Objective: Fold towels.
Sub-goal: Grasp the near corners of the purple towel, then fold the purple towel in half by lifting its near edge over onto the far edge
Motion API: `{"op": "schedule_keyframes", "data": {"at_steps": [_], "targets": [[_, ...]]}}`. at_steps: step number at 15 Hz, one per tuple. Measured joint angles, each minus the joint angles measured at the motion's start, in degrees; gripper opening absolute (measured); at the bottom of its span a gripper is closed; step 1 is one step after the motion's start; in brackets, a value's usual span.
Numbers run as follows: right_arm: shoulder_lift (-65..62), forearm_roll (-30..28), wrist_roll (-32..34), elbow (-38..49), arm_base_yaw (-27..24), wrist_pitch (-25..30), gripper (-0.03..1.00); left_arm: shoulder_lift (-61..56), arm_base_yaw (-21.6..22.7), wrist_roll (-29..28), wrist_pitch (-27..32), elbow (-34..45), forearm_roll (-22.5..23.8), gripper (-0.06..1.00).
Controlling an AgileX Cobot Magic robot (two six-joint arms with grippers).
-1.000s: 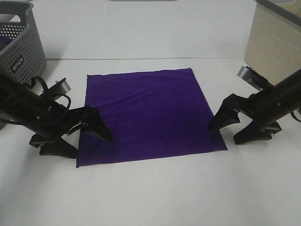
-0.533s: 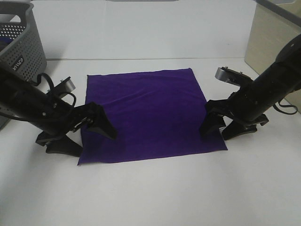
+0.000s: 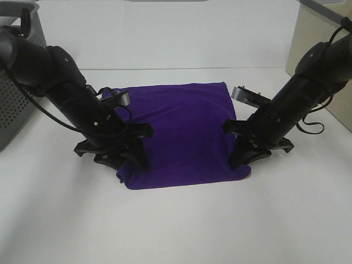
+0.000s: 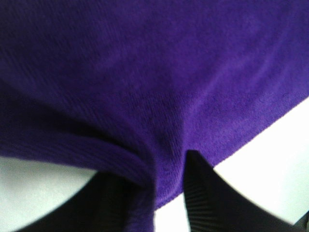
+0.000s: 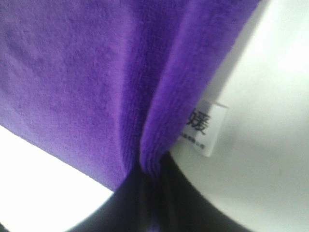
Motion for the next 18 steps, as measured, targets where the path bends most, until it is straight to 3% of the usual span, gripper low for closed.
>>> {"op": "schedule_keyframes", "data": {"at_steps": [1,2,3,8,11,15,18], "targets": [[0.2,-0.7,0.5,-0.7,0.1,1.2,0.02,0.7,-0.1,-0.3,0.0,-1.3,1.0,0.15],[0.3,-1.4,1.1,-1.5,0.1,2.2,0.03,1.3,-0.1,-0.3,0.2,-2.2,1.4,0.04],[0.3,-1.6,1.5,-1.8,0.1,2.8,0.03,1.5,-0.2,-0.3,0.9,-2.9,1.9,0.01],[-7.6,-5.3,4.1,-0.3,0.2,3.0,0.03,-1.4,-0.3,1.8,10.3,-4.9,5.1,0.01],[-14.9,-4.5,5.8,-2.6,0.2,3.2,0.03,-8.8,-0.2,0.7,9.5,-5.0,6.0,0.01],[-12.6,-4.7,7.0,-13.6,0.2,3.6,0.03,-10.3,3.3,0.3,6.7,-9.8,7.2,0.01],[-2.9,-4.8,7.6,-27.7,0.2,3.9,0.03,-5.7,6.3,0.3,5.0,-16.3,7.4,0.01]]}}
